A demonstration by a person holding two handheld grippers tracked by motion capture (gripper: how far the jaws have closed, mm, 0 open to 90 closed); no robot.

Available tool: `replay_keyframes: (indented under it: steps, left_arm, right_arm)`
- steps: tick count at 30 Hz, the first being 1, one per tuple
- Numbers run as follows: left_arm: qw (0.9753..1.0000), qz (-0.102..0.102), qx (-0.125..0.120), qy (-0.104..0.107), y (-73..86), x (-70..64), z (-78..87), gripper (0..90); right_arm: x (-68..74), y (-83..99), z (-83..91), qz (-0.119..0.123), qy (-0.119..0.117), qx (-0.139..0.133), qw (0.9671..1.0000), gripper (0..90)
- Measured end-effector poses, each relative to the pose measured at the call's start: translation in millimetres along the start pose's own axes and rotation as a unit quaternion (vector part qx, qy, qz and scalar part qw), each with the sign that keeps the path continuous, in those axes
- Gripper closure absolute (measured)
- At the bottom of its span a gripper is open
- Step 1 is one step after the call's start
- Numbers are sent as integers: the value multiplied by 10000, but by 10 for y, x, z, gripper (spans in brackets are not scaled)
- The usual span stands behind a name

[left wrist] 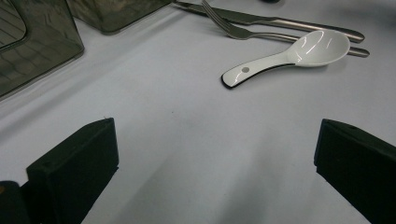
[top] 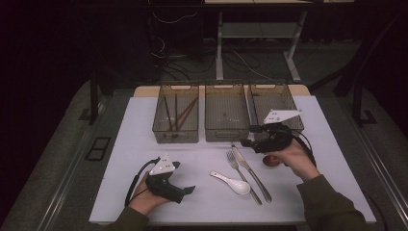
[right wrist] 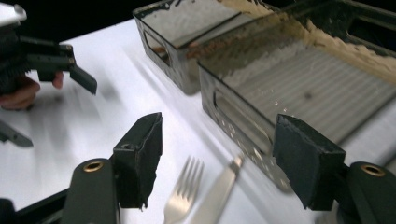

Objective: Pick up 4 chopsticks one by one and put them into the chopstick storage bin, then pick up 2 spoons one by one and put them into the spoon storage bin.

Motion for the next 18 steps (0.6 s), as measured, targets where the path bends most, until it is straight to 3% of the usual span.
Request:
replay_keyframes:
  steps: [9, 18]
  left_arm:
    - [10000, -14, -6, -15, -1, 4, 11, 0]
    - [10000, 14, 1, -37, 5, 2, 18, 0]
  right_arm:
    - [-141, 357, 176, -155, 37, 24, 9999, 331]
    - [-243, 591, 261, -304, 155, 100, 9994, 332]
Point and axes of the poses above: each handheld gripper's, and its own axes: z roughly backward along the jaws, y roughly out of its underside, x roughly to its left, the point moved 4 cm from there along -z, roughly forward along the jaws, and after that the axes turned 8 degrees about x, right-handed, at the moved point
